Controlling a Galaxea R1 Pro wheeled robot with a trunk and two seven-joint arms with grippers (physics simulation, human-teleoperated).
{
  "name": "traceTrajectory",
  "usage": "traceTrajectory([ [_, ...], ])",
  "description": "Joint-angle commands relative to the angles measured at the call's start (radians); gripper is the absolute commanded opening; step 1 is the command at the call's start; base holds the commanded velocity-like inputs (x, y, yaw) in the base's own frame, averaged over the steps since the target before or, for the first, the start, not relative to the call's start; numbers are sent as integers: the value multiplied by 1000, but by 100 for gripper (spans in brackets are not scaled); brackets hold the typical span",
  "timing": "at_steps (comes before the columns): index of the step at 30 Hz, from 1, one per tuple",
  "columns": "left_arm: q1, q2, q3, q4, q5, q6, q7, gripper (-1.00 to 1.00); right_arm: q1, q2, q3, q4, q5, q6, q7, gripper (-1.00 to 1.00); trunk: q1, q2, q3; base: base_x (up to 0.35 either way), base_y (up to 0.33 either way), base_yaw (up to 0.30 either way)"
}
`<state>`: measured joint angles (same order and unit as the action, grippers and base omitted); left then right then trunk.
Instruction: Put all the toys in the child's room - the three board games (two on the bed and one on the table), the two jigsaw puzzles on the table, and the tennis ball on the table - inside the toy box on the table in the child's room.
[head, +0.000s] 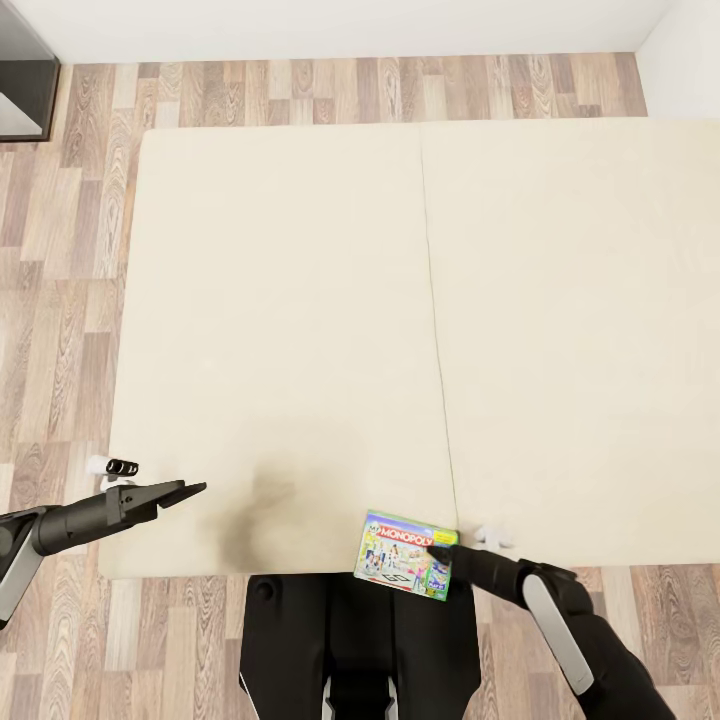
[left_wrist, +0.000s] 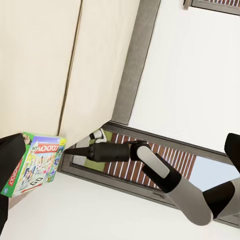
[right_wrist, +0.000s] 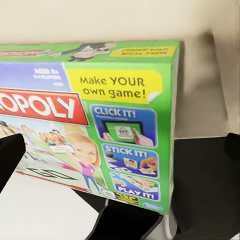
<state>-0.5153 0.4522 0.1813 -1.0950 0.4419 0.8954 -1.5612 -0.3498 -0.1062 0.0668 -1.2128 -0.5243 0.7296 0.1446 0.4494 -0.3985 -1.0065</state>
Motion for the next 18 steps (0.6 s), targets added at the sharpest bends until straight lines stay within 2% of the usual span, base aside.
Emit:
traceTrajectory([
  [1, 0, 0, 0, 0, 0, 11, -4, 100, 0, -2, 1, -1, 3, 3, 4, 100, 1, -2, -1, 0, 0, 0],
  [9, 0, 0, 0, 0, -21, 11, -2, 100, 0, -3, 2, -1, 2, 3, 4, 100, 1, -2, -1, 0, 0, 0],
  [18, 0, 0, 0, 0, -29, 11, -1, 100, 0, -1, 2, 1, 1, 2, 4, 100, 1, -2, -1, 0, 0, 0],
])
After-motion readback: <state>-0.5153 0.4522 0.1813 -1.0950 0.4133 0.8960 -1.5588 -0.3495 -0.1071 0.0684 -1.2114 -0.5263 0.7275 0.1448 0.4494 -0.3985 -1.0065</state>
